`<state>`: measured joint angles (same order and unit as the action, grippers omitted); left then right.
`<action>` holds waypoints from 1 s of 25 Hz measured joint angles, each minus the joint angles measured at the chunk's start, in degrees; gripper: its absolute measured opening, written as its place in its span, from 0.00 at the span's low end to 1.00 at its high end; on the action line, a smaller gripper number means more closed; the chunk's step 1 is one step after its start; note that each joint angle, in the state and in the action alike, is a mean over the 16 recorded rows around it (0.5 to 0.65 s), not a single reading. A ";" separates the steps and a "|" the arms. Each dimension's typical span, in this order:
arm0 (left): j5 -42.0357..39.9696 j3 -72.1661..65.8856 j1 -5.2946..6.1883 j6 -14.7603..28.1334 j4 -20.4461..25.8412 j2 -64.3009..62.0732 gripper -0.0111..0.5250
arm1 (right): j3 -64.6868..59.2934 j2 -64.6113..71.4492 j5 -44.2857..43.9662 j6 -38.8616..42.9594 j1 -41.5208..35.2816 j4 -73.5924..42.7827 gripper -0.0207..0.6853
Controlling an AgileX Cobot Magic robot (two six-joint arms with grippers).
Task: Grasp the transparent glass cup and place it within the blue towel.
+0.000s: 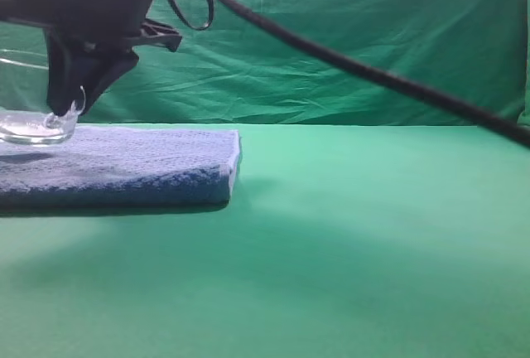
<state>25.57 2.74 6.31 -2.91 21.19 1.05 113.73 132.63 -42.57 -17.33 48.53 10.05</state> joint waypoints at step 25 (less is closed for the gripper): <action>0.00 0.00 0.00 0.00 0.00 0.00 0.02 | -1.68 -28.96 -21.84 19.36 -0.23 -19.23 0.03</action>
<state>25.57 2.74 6.31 -2.91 21.19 1.05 112.05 103.66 -64.42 2.03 48.31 -9.18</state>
